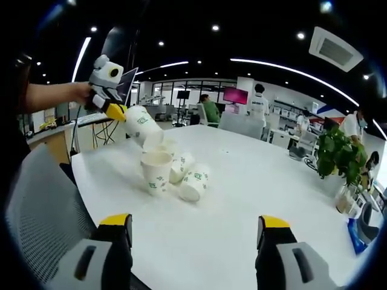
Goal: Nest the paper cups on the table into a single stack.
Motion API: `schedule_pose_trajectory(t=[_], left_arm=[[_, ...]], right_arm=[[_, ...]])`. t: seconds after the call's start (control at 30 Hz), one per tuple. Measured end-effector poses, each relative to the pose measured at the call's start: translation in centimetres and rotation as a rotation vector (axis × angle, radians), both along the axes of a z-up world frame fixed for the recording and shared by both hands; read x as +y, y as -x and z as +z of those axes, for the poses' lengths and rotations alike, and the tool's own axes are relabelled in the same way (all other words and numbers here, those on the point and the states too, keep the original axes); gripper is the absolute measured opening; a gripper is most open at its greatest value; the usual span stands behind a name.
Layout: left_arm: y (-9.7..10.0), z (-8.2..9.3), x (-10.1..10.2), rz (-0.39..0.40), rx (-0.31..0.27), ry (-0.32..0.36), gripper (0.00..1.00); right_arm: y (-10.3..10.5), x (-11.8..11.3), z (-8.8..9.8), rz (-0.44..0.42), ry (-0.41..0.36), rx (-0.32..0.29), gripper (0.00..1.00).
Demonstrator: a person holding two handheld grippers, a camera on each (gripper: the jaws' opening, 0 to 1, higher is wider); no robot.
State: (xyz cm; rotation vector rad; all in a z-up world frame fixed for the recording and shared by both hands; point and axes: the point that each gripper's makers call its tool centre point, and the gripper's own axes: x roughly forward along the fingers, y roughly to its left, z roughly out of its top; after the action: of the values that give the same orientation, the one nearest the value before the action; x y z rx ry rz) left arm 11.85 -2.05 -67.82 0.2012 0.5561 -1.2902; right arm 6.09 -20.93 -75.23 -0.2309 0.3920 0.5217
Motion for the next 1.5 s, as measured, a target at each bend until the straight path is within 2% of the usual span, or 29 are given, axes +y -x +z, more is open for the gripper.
schedule_pose_trajectory(t=[0.33, 1.13, 1.5], left_arm=[[-0.8, -1.7, -1.2, -0.07, -0.051, -0.116, 0.0], [-2.0, -2.8, -1.7, -0.13, -0.114, -0.234, 0.0], [-2.6, -3.7, -1.5, -0.138, -0.117, -0.254, 0.0]], right_arm=[[-0.1, -0.2, 0.1, -0.009, -0.002, -0.005, 0.86], [-0.1, -0.2, -0.1, -0.009, 0.002, 0.001, 0.85], [-0.1, -0.2, -0.1, -0.008, 0.003, 0.003, 0.84]])
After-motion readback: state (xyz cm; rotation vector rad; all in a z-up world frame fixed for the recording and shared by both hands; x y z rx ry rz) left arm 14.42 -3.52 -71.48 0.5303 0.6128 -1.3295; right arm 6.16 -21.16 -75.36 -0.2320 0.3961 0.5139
